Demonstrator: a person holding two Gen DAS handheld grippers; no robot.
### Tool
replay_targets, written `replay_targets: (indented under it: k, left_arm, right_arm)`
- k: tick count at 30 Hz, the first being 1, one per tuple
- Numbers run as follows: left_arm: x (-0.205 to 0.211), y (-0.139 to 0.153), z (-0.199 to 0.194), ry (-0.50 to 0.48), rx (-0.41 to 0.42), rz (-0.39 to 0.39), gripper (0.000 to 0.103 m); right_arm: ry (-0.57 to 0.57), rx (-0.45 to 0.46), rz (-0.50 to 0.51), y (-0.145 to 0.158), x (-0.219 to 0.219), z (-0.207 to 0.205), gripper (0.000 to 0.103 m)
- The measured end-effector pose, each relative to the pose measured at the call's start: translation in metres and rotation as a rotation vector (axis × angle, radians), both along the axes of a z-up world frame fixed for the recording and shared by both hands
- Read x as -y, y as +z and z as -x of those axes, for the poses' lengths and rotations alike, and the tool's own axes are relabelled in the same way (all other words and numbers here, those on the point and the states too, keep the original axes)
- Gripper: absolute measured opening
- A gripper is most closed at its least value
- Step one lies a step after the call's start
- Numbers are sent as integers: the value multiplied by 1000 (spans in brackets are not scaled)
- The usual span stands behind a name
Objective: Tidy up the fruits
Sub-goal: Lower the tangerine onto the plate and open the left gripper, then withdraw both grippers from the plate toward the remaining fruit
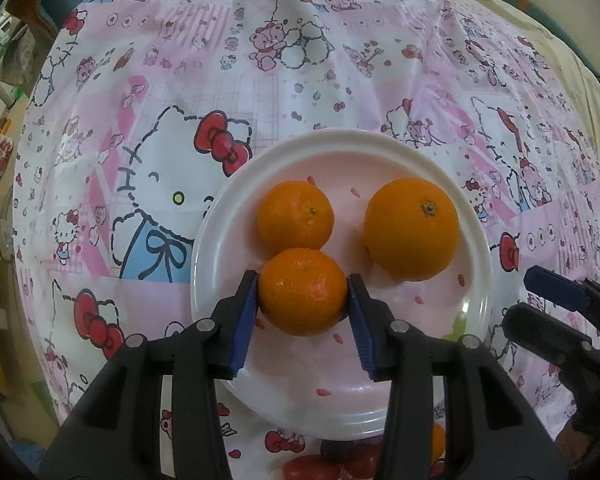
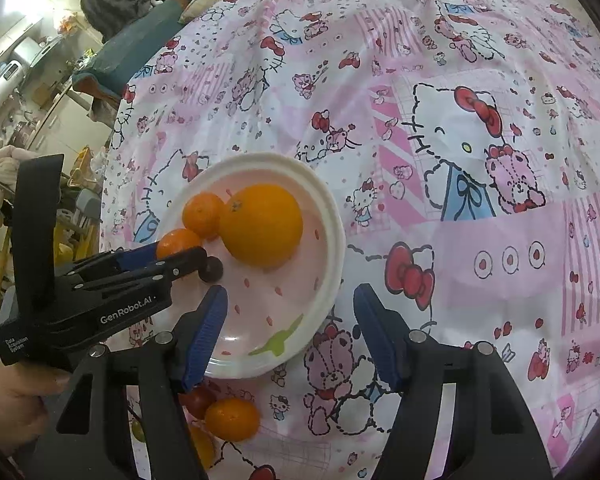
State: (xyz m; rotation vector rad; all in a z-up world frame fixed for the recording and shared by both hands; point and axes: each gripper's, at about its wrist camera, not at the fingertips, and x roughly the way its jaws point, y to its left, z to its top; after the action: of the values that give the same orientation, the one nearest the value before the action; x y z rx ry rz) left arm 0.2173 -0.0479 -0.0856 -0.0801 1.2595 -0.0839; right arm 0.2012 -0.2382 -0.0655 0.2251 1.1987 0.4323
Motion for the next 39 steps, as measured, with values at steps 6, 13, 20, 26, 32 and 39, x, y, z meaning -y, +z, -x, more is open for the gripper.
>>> replay_targets:
  k: [6, 13, 20, 26, 32, 39]
  left_arm:
    - [7, 14, 10, -37, 72, -54, 89]
    - [2, 31, 24, -47, 129, -73, 89]
    - [-12, 50, 40, -19, 159, -54, 89]
    - [-18, 65, 58, -24, 178, -60, 89]
    - [-31, 75, 78, 0, 168, -35, 89]
    - [-48, 80, 103, 36, 156, -16, 89]
  right_arm:
    - [-14, 3, 0, 2, 4, 0, 68]
    - [-22, 15, 3, 7, 5, 3, 68]
    - [-49, 25, -28, 22, 13, 18, 73]
    - [-60, 36, -40, 35, 19, 35, 75]
    - [-75, 34, -49, 42, 25, 52, 75]
    - [-79, 9, -65, 40, 26, 76, 75]
